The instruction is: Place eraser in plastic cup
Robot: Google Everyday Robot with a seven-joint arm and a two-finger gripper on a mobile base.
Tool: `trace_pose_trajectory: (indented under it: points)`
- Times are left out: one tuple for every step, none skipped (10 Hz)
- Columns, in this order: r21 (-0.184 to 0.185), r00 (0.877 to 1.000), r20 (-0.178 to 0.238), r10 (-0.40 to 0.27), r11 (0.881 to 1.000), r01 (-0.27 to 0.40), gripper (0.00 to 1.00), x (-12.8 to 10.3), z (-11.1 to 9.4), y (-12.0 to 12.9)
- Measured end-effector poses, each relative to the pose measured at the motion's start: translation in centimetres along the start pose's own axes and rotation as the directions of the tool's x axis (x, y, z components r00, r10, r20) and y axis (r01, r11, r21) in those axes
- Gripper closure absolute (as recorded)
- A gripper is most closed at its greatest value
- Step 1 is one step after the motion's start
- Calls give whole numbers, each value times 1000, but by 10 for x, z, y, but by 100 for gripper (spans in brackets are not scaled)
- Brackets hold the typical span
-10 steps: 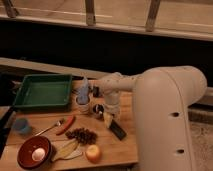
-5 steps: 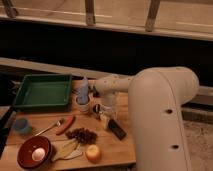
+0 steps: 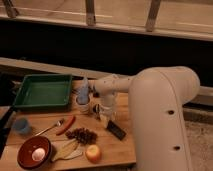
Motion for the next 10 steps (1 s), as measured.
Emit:
trace_pose_trajectory:
  points:
    - [9,1000,10,7,1000,-7,100,3,-4,-2]
    - [20,1000,24,13,1000,-14,100,4,-12,-3]
    - [35,999,40,22,999,-23,100,6,-22,-6]
    - [55,998,64,29,998,-32,100,8,-37,-9]
    - [77,995,96,33,996,-40,100,9,-56,-12]
    - [101,991,128,32,994,-45,100,8,-76,-13]
    - [127,986,164,24,991,-45,100,3,-100,-13]
    - [145,981,195,13,989,-42,100,-3,-116,-11]
    - [163,972,237,-3,986,-37,100,-15,-134,-9]
    - [182,959,281,-27,983,-25,100,-34,-154,-5]
